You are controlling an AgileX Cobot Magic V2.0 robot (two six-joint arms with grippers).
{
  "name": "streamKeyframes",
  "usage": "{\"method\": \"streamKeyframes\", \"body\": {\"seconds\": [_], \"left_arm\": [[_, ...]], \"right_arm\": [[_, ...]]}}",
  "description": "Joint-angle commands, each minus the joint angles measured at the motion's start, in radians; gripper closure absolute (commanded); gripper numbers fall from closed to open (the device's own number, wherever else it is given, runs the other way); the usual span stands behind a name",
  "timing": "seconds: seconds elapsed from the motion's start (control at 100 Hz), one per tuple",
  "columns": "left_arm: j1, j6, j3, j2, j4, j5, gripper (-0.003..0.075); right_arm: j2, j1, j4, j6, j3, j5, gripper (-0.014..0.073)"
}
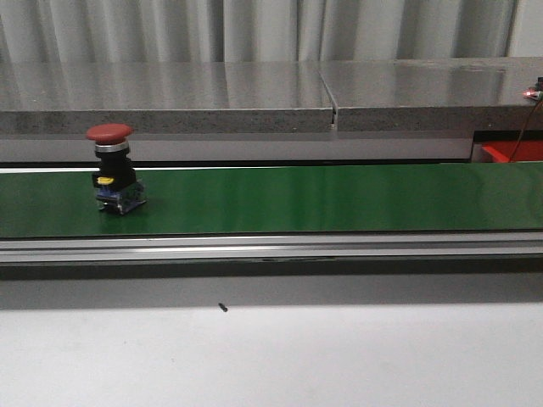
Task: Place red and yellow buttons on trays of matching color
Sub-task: 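Grasp a yellow button from the cluster and set it on the belt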
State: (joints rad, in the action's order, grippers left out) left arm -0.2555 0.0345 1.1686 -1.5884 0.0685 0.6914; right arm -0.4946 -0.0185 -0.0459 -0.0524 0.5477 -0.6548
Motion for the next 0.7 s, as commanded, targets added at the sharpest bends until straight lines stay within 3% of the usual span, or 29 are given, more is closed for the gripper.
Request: {"method": "streamKeyframes", "body": {"seconds": [0.0, 0.22, 0.39, 0.69], "left_arm": [[0.007, -0.013, 0.025, 0.032, 0.012, -0.052, 0.0534], [0.007, -0.034, 0.025, 0.032, 0.025, -0.041, 0.0257], [0.007, -0.087, 0.025, 0.037, 0.113, -0.033, 0.0191], [0.007, -0.271, 0.025, 0.158, 0.37, -0.003, 0.0195]], "right_arm": [[-0.001, 0.002, 0.004, -0.01, 0.026, 0.068, 0.066], [-0.001, 0.002, 0.004, -0.01, 0.026, 0.068, 0.066], [-0.001, 0.002, 0.004, -0.01, 0.026, 0.068, 0.066], [-0.001, 0.002, 0.004, -0.01, 0.026, 0.068, 0.066]]}}
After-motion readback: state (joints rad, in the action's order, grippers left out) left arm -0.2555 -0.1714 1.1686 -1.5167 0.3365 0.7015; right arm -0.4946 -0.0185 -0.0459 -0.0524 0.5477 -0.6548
